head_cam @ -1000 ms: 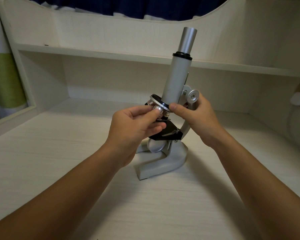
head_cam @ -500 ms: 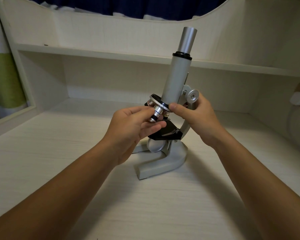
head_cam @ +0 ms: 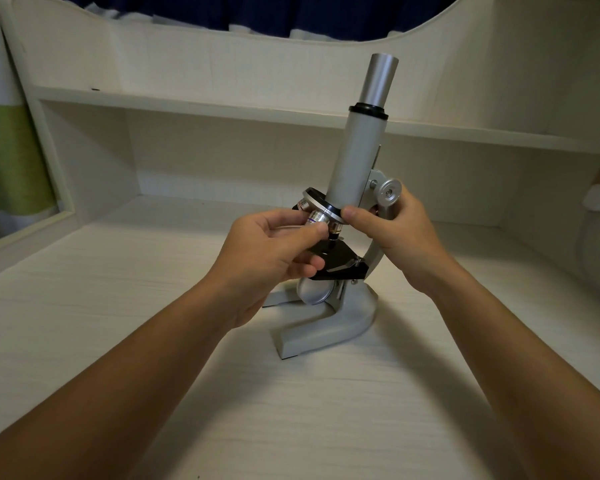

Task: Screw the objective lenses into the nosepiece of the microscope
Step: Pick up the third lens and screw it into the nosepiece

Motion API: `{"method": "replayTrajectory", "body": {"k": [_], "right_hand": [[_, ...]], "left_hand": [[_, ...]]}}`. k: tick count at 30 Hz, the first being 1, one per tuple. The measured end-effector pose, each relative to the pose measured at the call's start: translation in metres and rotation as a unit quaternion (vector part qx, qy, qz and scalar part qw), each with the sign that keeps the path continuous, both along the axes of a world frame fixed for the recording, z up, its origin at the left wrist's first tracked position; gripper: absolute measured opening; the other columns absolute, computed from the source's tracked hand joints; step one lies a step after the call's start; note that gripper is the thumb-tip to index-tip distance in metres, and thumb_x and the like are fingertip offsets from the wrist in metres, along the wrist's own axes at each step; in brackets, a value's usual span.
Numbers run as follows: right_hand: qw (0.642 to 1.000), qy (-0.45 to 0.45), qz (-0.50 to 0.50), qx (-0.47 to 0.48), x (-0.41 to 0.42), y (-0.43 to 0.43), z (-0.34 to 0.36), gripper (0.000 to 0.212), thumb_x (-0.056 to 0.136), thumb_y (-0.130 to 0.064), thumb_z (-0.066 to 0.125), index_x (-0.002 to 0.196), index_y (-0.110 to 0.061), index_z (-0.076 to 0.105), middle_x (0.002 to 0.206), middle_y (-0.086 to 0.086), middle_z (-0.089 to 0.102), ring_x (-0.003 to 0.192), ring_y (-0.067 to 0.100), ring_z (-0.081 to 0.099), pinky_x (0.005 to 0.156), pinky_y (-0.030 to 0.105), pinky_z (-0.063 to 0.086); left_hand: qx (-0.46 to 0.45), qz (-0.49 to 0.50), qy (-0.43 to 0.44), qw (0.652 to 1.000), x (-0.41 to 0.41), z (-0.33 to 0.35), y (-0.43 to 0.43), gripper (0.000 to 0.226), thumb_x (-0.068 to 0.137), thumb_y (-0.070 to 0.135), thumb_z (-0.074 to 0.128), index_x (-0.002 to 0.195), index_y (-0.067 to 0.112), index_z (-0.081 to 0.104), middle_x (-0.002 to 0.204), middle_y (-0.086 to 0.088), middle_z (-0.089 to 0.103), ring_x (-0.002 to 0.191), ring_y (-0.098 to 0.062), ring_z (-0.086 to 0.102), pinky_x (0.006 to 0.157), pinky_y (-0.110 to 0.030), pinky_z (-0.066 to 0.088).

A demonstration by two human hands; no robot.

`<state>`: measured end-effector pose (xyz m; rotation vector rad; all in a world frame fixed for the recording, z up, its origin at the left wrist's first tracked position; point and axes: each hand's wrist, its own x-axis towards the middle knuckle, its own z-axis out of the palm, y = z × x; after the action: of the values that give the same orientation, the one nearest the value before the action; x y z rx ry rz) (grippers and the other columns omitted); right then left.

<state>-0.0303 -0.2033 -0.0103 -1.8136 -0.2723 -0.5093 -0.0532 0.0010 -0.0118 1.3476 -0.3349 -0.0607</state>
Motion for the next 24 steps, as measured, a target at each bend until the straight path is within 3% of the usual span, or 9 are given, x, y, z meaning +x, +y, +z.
{"method": "replayTrajectory", "body": {"k": [3,6,10,13,17,21,24], "right_hand": [[1.0,0.0,0.001,0.004,-0.0002,-0.0002,0.0008,0.078,0.061,-0.054,0.085,0.126,-0.014,0.066,0.122,0.014,0.077,0.117,0.037,0.07,0.103,0.046,0.058],[1.0,-0.002,-0.003,0.004,0.0001,0.0004,0.001,0.078,0.06,-0.056,0.084,0.125,-0.016,0.067,0.123,0.016,0.076,0.118,0.038,0.068,0.101,0.045,0.058],[1.0,-0.003,-0.002,0.002,-0.0007,0.0013,0.0012,0.077,0.059,-0.058,0.083,0.124,-0.019,0.067,0.121,0.013,0.076,0.116,0.036,0.069,0.096,0.037,0.059],[1.0,-0.003,-0.001,0.002,-0.0006,0.0016,0.0011,0.077,0.06,-0.057,0.083,0.124,-0.019,0.066,0.122,0.014,0.076,0.116,0.036,0.069,0.098,0.039,0.059],[1.0,-0.003,0.0,0.004,-0.0004,0.0017,0.0012,0.074,0.061,-0.052,0.084,0.124,-0.017,0.067,0.12,0.012,0.077,0.115,0.033,0.07,0.094,0.032,0.06],[1.0,-0.002,-0.003,0.003,-0.0005,0.0009,0.0005,0.077,0.06,-0.055,0.083,0.124,-0.015,0.067,0.122,0.018,0.075,0.116,0.038,0.068,0.098,0.041,0.059],[1.0,0.0,-0.006,-0.001,-0.0005,0.0009,0.0005,0.077,0.059,-0.056,0.083,0.123,-0.016,0.067,0.123,0.021,0.074,0.117,0.041,0.066,0.102,0.048,0.056]], "left_hand": [[0.0,-0.031,0.026,0.999,0.0007,0.0014,0.0002,0.029,0.097,0.026,0.059,0.105,0.001,0.071,0.095,-0.02,0.078,0.043,-0.012,0.061,0.039,-0.018,0.047],[0.002,-0.048,0.042,0.998,0.0014,0.0016,0.001,0.03,0.102,0.023,0.05,0.103,-0.001,0.069,0.089,-0.018,0.079,0.036,-0.011,0.055,0.033,-0.017,0.042],[0.018,-0.022,0.013,1.0,0.0024,-0.0004,0.0026,0.017,0.094,0.02,0.064,0.096,0.005,0.073,0.089,-0.013,0.079,0.037,-0.009,0.049,0.034,-0.016,0.038],[0.023,-0.001,-0.001,1.0,0.0033,-0.0014,0.0042,0.016,0.087,0.018,0.073,0.099,0.008,0.072,0.088,-0.009,0.079,0.037,-0.009,0.047,0.033,-0.016,0.035],[0.022,-0.037,0.025,0.999,0.0033,-0.001,0.0029,0.027,0.095,0.03,0.061,0.101,0.007,0.074,0.093,-0.014,0.079,0.033,-0.01,0.044,0.031,-0.015,0.031],[0.011,-0.07,0.052,0.996,0.0042,-0.0009,0.004,0.032,0.099,0.025,0.052,0.108,-0.001,0.069,0.094,-0.02,0.078,0.029,-0.01,0.043,0.029,-0.014,0.028],[0.024,-0.048,0.03,0.998,0.0048,-0.0033,0.0056,0.022,0.093,0.023,0.064,0.102,0.005,0.073,0.091,-0.013,0.079,0.032,-0.008,0.042,0.031,-0.013,0.028]]}}
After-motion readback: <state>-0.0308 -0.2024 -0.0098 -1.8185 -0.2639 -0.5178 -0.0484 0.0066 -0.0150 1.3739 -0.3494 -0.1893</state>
